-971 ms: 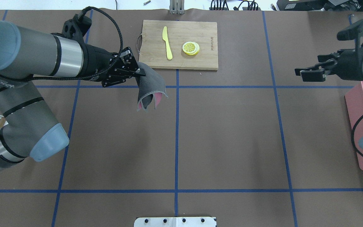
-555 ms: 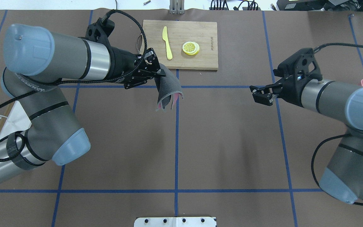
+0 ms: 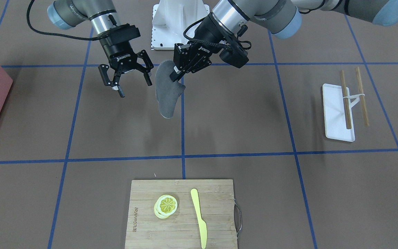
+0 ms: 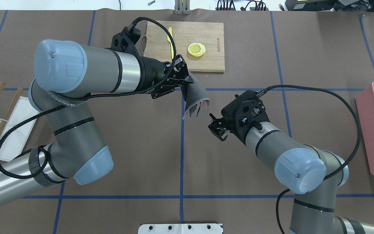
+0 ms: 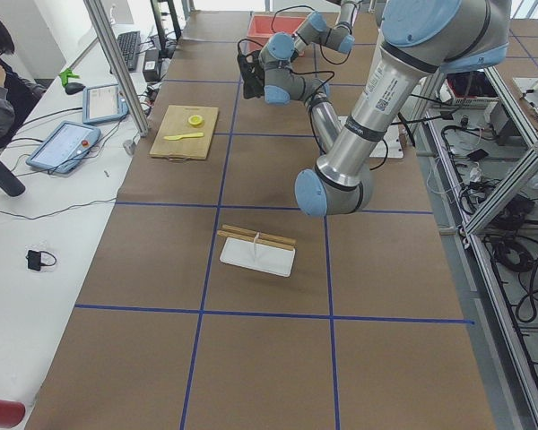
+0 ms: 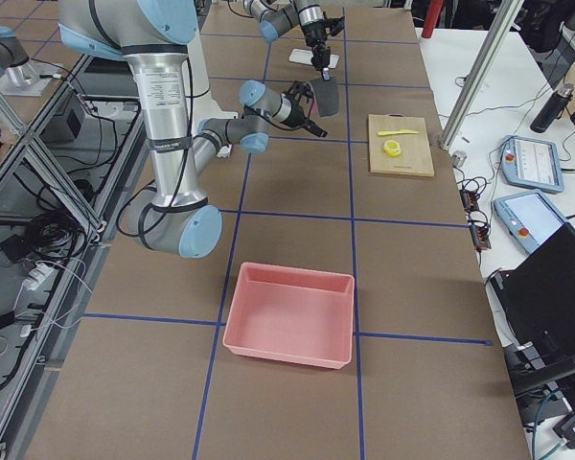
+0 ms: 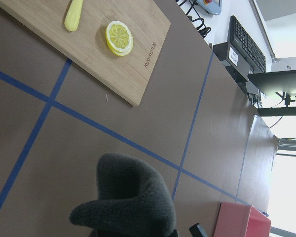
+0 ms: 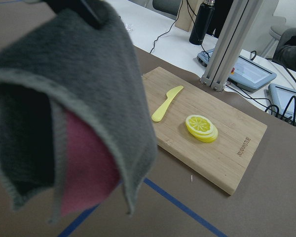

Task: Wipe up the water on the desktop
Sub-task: 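Bring the right gripper to the hanging cloth and pinch its lower edge, then open both grippers to lay the cloth flat on the table, then withdraw the left arm while the right gripper moves over the cloth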

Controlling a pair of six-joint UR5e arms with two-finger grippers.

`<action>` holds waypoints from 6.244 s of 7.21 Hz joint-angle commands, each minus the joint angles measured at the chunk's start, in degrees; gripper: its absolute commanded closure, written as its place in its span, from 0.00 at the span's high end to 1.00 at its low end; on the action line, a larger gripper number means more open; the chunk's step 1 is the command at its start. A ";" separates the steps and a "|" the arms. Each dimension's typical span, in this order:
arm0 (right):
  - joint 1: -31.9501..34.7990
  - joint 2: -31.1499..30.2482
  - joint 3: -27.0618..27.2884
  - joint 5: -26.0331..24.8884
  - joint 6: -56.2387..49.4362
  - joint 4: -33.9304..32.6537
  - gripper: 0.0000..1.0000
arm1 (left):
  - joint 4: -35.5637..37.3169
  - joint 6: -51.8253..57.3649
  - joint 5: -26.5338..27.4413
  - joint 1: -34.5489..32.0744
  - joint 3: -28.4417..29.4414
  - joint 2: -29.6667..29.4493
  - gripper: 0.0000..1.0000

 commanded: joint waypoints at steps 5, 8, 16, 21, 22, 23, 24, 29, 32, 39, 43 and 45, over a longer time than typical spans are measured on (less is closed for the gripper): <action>-4.48 1.48 -0.64 -4.57 -0.06 -1.32 0.71 | -0.11 -2.29 1.09 1.55 -0.85 -0.50 0.00; -4.13 1.48 -0.55 -4.57 -0.06 -1.50 0.44 | -0.11 -2.21 0.83 1.64 -1.11 -0.33 0.00; -3.60 1.39 0.32 -4.57 0.03 -1.32 0.00 | -0.11 -1.94 0.83 1.64 -1.55 0.11 0.00; -2.64 1.30 1.02 -4.14 1.61 -1.32 0.00 | -0.11 -1.50 0.74 1.64 -1.38 0.55 0.00; -2.55 1.13 1.20 -4.14 1.61 -1.32 0.00 | -0.11 -1.42 0.74 1.64 -1.20 0.55 0.00; -2.46 1.04 1.20 -4.14 1.70 -1.32 0.00 | -0.20 -1.41 0.74 1.55 -1.20 0.64 0.00; -2.46 0.95 1.20 -4.05 1.70 -1.32 0.00 | -0.20 -1.41 0.65 1.64 -1.20 0.82 0.00; -1.85 0.86 1.99 -3.87 1.70 -1.32 0.00 | -0.11 7.29 1.09 1.02 -3.66 5.91 0.99; -1.41 0.34 1.47 -3.87 4.49 -2.98 0.00 | -0.11 7.37 1.09 1.11 -3.22 6.09 0.99; 5.71 8.33 0.86 9.75 25.25 -26.43 0.99 | 7.71 46.92 -20.83 -18.62 -6.65 20.38 0.99; 6.15 13.78 -8.54 14.73 32.78 -26.55 0.94 | 8.06 90.15 -36.05 -42.07 1.91 34.38 0.99; 6.15 19.19 -16.32 15.38 38.41 -26.55 0.94 | 15.66 109.86 -39.60 -52.46 7.93 34.39 0.99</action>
